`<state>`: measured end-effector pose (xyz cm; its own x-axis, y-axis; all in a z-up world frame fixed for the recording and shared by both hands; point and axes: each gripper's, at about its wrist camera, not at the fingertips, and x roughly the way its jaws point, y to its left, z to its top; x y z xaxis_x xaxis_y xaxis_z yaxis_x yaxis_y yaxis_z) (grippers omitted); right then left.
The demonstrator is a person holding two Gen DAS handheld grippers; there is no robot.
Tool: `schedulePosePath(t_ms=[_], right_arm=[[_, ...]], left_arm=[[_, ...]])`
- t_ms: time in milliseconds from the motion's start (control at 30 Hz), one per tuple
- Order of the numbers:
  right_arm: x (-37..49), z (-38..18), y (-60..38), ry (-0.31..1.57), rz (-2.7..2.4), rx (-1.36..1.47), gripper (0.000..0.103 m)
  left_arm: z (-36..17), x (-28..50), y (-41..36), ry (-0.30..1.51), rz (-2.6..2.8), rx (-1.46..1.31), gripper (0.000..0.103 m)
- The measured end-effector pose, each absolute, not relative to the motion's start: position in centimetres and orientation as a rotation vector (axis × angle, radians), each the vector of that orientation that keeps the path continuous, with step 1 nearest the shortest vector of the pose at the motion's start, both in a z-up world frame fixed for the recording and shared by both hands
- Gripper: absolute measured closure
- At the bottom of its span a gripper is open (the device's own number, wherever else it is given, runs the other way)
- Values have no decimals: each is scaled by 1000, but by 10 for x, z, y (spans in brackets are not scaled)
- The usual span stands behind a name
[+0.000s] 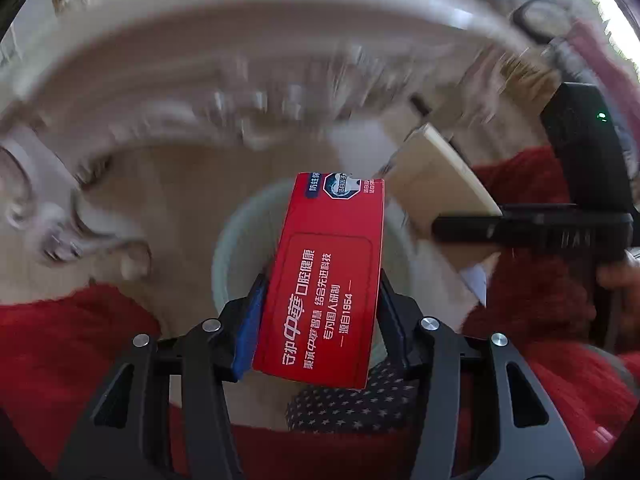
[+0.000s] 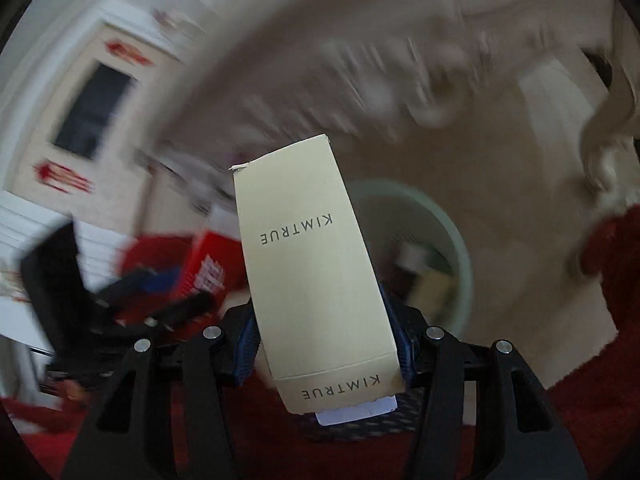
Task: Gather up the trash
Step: 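Carry the red box and KIMTRUE box to the wastebasket and open both tools, then move both tools back over the table toward the snack bag and white charger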
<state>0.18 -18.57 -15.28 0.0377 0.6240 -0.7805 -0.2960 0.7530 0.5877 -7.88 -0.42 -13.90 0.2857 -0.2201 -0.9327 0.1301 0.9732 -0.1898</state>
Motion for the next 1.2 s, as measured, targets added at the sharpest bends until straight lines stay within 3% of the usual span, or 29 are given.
schedulePosePath(t_ms=[200,267,300,333,600,667,733,900,1067,1133,1200], right_arm=[[11,-196,-158,1435,631,121,50],[10,-200,-154,1439,611,100,40],[6,-202,-153,1443,600,92,26],[6,-203,-155,1437,576,87,23],[-19,-203,-182,1513,591,355,23],[-26,-193,-190,1459,577,370,23],[-23,-177,-194,1372,588,400,16],[-18,-141,-208,1199,664,478,10],[-3,-92,-203,1122,728,353,9],[12,-57,-197,1016,672,236,10],[34,-27,-194,927,602,156,10]], left_arm=[[-196,-72,-8,1397,-183,-78,48],[-202,-71,-6,1415,-140,-69,46],[-205,-71,-3,1419,-117,-71,42],[-206,-74,1,1420,-111,-82,40],[-200,-78,15,1385,-77,-171,40],[-195,-78,17,1362,-54,-166,40],[-186,-78,20,1325,-28,-161,40],[-139,-78,31,1190,30,-137,40],[-61,-71,37,1025,-21,-172,40],[-28,-56,35,952,-23,-117,29],[2,-33,33,845,0,-61,26]])
